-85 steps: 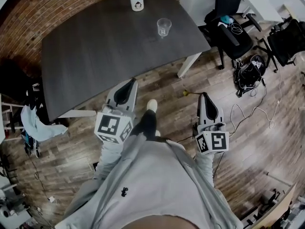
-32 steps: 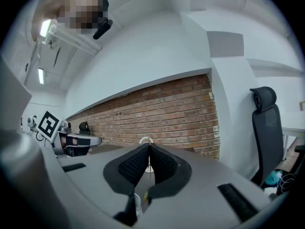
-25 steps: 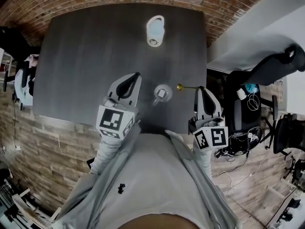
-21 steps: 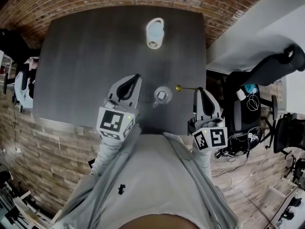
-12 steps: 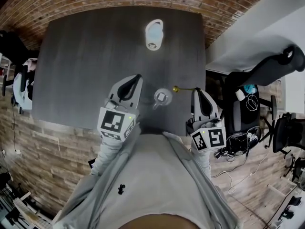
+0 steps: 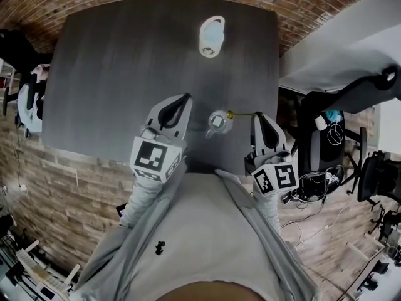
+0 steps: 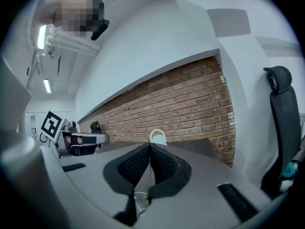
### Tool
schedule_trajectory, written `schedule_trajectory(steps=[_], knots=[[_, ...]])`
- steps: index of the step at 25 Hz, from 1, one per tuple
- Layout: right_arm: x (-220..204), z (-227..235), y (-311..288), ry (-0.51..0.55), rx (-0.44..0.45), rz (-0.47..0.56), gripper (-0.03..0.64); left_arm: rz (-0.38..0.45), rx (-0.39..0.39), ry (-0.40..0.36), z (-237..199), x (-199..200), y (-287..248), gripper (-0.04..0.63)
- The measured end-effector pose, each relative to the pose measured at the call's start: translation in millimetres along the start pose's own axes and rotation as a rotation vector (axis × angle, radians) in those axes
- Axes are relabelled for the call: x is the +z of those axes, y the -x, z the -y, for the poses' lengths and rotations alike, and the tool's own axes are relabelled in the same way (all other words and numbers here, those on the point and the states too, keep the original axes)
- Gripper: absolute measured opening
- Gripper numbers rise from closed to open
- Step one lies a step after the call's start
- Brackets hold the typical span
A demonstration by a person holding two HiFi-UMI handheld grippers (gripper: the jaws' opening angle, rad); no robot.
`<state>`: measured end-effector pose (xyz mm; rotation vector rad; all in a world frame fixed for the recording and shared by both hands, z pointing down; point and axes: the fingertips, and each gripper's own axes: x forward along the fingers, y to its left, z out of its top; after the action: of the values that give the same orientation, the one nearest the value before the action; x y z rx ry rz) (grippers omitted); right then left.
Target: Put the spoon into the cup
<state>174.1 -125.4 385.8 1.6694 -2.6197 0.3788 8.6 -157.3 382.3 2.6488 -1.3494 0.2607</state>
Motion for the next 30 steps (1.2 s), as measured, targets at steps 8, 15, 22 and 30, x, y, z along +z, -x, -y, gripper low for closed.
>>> schedule_trajectory(steps=[8,15,22,30], knots=[[-39.8,-5.4,-13.9,-0.05,0.026,-0.09,0.02,-0.034,-0.013,0.02,-2.6,-16.9,-2.1,0.02],[-74.7,-1.2,-23.9,-0.132,0.015,-0.137,0.02,-0.06,-0.024,0.036,-3.1,-30.9,-4.3,0.02],[-98.2,3.0,-33.4,-0.164,0.002,-0.168,0.02,-0.078,-0.027,0.035,-5.3,-41.8,-6.4,0.02],[-115.4,3.3,-36.7,-0.173,-0.012,-0.195,0.02,-0.087,-0.021,0.04,-10.4,-44.7,-6.2,0.02]])
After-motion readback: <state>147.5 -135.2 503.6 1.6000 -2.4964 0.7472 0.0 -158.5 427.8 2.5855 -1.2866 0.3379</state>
